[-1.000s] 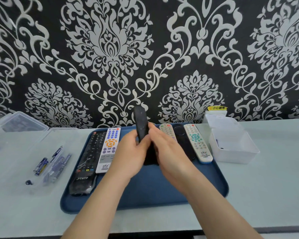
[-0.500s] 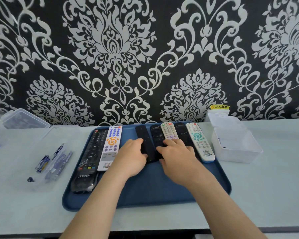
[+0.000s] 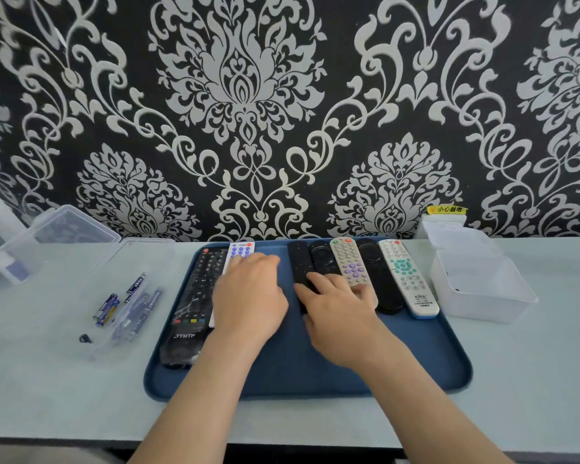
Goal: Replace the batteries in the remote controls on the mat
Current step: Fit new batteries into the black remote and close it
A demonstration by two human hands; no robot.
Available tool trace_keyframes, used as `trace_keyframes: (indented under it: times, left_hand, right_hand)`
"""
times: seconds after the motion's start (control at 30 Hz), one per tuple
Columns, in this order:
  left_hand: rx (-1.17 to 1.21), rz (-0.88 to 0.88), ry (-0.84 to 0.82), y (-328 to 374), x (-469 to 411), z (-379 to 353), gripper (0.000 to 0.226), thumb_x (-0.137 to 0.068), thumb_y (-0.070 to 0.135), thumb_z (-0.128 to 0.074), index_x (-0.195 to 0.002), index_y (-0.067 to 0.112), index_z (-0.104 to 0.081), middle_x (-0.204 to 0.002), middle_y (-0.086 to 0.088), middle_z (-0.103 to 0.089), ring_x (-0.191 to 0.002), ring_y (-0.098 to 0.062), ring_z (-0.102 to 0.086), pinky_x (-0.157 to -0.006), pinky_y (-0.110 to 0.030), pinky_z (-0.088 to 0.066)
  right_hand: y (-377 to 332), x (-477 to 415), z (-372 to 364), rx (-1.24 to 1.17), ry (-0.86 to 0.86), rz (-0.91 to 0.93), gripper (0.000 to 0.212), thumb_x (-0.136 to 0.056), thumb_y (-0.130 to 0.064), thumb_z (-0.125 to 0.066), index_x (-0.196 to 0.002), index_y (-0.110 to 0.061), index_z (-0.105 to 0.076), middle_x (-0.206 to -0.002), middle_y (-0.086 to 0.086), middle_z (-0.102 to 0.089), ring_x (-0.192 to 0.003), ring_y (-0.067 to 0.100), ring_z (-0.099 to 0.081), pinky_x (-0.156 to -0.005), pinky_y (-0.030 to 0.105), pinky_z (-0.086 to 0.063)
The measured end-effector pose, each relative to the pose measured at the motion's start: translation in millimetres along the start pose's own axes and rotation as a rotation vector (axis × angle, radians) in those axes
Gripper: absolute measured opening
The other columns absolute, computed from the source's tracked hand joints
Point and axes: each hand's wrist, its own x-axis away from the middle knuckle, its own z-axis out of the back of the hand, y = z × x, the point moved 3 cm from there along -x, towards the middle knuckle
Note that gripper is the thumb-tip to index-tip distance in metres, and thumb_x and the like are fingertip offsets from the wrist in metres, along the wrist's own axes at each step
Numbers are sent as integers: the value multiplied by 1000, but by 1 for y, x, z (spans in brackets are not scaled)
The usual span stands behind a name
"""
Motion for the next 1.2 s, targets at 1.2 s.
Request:
trace_keyframes:
  times: [1.2]
  left_hand:
    - [608,-287,332,23,20,40,32,-76,12,-74,-94,28,-52,-89,23,-54,-80,3,-50,-73,-10,-41]
  right_hand:
    - [-3,1,36,-1970,2,-194,34,-106,-31,-35,-117,-13,-61,-90,12,-74,-78,19,-69,-78,45,-53]
